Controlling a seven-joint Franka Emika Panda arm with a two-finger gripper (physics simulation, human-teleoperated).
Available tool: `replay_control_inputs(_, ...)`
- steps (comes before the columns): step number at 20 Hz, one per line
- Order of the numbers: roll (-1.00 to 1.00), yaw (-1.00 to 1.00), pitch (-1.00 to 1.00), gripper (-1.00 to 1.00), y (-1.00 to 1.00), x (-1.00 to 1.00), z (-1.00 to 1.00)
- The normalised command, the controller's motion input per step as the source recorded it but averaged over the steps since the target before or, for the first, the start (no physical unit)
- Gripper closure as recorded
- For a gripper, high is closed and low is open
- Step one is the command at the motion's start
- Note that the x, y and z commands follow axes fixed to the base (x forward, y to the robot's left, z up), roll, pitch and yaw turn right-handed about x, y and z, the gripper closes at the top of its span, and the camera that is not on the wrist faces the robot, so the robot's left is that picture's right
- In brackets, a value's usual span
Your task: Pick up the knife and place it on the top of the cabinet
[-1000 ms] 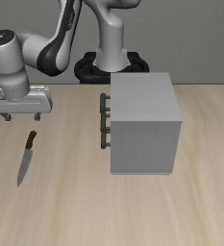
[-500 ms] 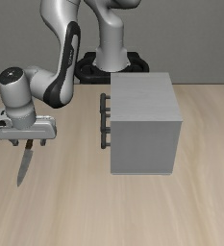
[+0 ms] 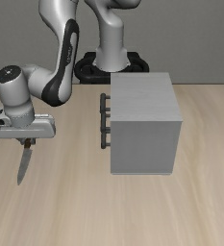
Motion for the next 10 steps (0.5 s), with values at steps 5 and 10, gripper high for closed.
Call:
replay_control_inputs(5, 0.0, 0.0, 0.0, 1.0, 0.0, 0.0, 1.0)
replay_control_inputs(10, 0.0, 0.0, 0.0, 1.0, 0.0, 0.0, 1.0)
